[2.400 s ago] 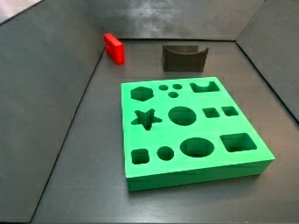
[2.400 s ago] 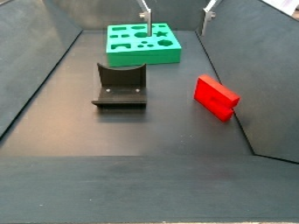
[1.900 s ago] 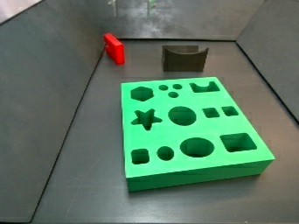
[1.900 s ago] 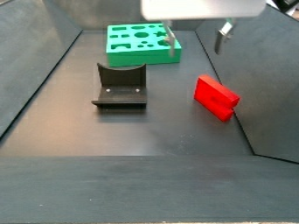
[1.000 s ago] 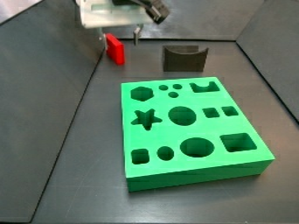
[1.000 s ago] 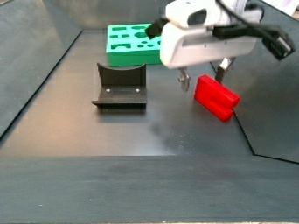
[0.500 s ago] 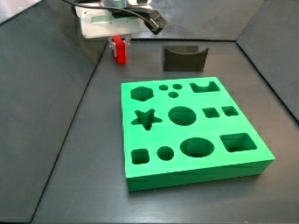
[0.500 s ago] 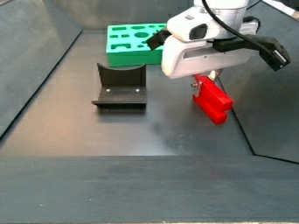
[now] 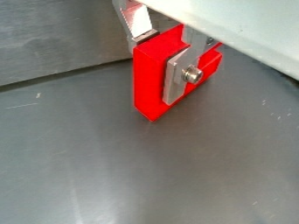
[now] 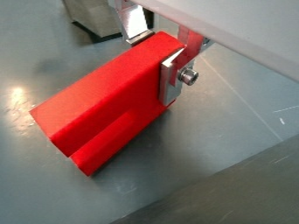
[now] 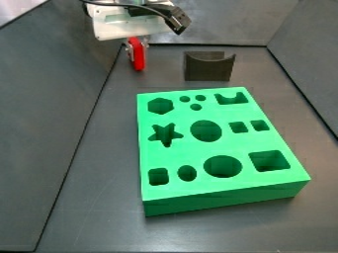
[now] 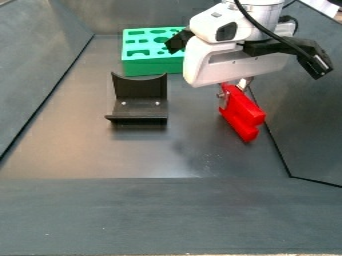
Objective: Pick up the double-square object. Move up. Place the double-square object on the fixture. Regrasp the double-square object. Move to above the board. Insert the double-square object.
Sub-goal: Pick up the double-square object, then move up.
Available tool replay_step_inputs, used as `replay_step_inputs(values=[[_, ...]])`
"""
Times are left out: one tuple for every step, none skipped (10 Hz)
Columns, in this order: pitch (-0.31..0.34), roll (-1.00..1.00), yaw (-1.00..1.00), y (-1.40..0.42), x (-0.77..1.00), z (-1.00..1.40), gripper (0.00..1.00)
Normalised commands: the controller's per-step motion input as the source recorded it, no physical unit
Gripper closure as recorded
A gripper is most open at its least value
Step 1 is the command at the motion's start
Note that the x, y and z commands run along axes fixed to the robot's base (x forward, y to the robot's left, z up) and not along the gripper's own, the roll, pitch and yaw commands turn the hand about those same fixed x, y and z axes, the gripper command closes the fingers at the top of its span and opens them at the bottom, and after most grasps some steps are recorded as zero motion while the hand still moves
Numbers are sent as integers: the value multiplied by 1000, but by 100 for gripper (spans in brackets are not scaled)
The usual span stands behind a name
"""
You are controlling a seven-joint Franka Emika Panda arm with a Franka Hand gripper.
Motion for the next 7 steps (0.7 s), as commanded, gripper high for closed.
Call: replay_step_inputs(values=[[0,0,0,0,0,0,100],[0,0,0,0,0,0,100],[0,0,0,0,0,0,100],[0,0,0,0,0,0,100],[0,0,0,0,0,0,100],[0,0,0,0,0,833,100],[-1,2,-11,-1,-66,774,100]])
